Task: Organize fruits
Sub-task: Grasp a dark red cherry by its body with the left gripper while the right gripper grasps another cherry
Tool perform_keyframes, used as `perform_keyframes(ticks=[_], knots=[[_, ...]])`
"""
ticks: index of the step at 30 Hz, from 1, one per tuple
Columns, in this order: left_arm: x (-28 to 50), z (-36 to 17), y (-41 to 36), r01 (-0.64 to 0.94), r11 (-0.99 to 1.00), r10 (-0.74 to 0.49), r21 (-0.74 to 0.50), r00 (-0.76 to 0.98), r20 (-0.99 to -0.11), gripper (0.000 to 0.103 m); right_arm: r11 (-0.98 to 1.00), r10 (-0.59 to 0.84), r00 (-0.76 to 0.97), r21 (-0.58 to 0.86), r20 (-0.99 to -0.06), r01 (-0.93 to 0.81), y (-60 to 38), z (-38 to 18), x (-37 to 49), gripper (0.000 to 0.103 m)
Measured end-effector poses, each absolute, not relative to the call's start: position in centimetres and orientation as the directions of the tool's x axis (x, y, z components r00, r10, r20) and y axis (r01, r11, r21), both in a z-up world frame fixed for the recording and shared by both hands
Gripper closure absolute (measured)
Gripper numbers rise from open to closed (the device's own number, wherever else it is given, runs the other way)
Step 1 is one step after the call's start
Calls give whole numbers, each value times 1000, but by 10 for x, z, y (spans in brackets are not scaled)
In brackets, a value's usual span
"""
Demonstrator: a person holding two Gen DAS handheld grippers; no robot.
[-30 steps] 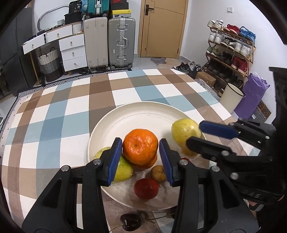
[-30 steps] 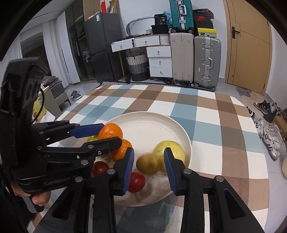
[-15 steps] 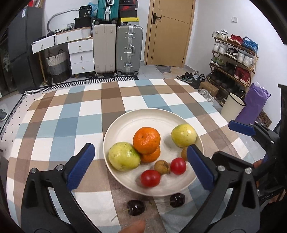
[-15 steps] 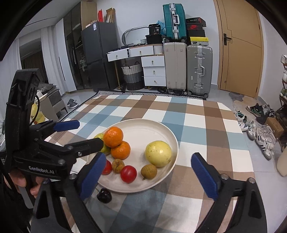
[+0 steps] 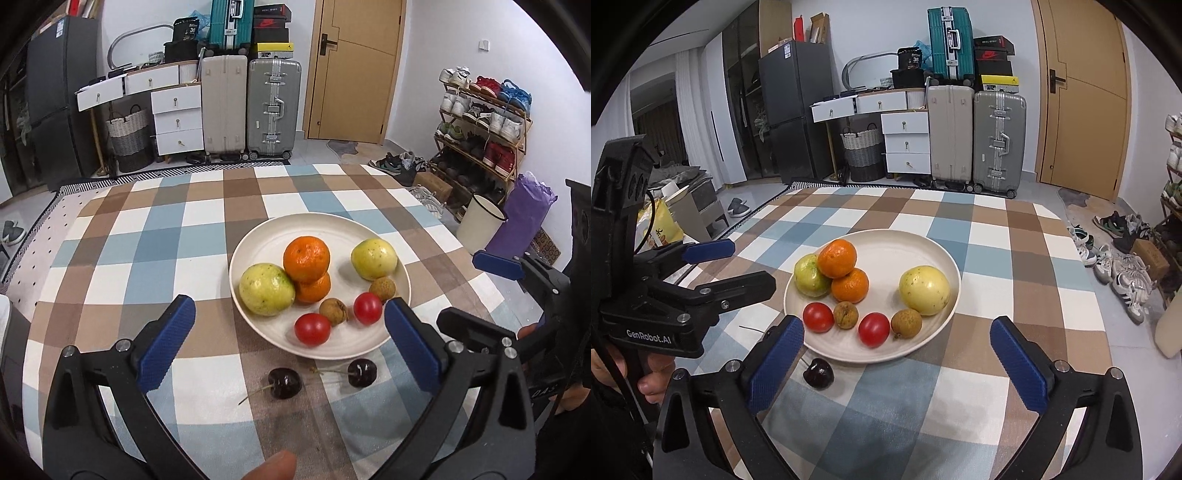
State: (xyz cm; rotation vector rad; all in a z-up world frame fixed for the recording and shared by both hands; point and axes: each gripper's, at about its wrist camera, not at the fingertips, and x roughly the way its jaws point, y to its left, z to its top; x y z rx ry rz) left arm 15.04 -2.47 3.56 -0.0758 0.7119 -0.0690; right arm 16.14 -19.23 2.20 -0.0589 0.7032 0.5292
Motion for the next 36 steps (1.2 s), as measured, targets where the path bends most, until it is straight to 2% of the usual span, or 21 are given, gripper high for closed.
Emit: perform_keyframes(ticks=[12,36], knots=[[125,19,-12,3,996,-60,-85,734,-676,1,874,430,604,141,-671,-466,-189,5,148,0],[127,-40,6,-29,997,-38,-73,639,-768,1,880,395,514,151,-762,-451,-169,-38,149,0]])
